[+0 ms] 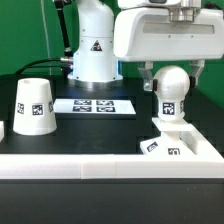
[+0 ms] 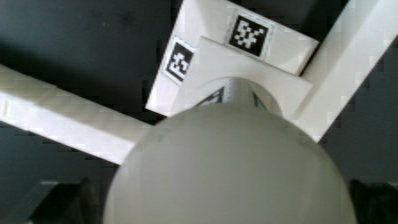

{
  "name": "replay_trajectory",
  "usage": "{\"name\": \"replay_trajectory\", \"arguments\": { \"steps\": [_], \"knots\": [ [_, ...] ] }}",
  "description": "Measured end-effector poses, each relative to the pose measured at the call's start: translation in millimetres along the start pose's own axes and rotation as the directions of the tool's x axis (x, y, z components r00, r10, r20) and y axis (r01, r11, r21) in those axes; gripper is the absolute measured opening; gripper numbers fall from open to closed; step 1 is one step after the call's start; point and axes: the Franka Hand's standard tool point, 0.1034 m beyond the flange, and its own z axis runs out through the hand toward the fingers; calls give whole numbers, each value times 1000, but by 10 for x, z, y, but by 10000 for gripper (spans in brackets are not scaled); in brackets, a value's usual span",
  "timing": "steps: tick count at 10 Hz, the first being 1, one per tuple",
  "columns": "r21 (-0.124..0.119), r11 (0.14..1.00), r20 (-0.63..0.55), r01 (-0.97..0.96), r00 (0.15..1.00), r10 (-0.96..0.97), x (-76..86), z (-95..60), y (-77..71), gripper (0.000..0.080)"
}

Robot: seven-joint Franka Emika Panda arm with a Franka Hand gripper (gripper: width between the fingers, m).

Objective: Assemble lamp

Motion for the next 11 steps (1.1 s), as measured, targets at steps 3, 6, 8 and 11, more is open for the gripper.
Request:
{"name": "replay_trajectory", "arguments": {
  "steps": [3, 6, 8, 11],
  "knots": [
    [-2, 1000, -4, 3, 1000, -3, 17, -13, 47, 698],
    [-2, 1000, -5, -14, 1000, 14, 24, -18, 48, 576],
    [-1, 996, -6, -86, 996, 86, 26, -18, 45, 576],
    [-2, 922, -4, -387, 922, 387, 24, -15, 27, 577]
  ]
}}
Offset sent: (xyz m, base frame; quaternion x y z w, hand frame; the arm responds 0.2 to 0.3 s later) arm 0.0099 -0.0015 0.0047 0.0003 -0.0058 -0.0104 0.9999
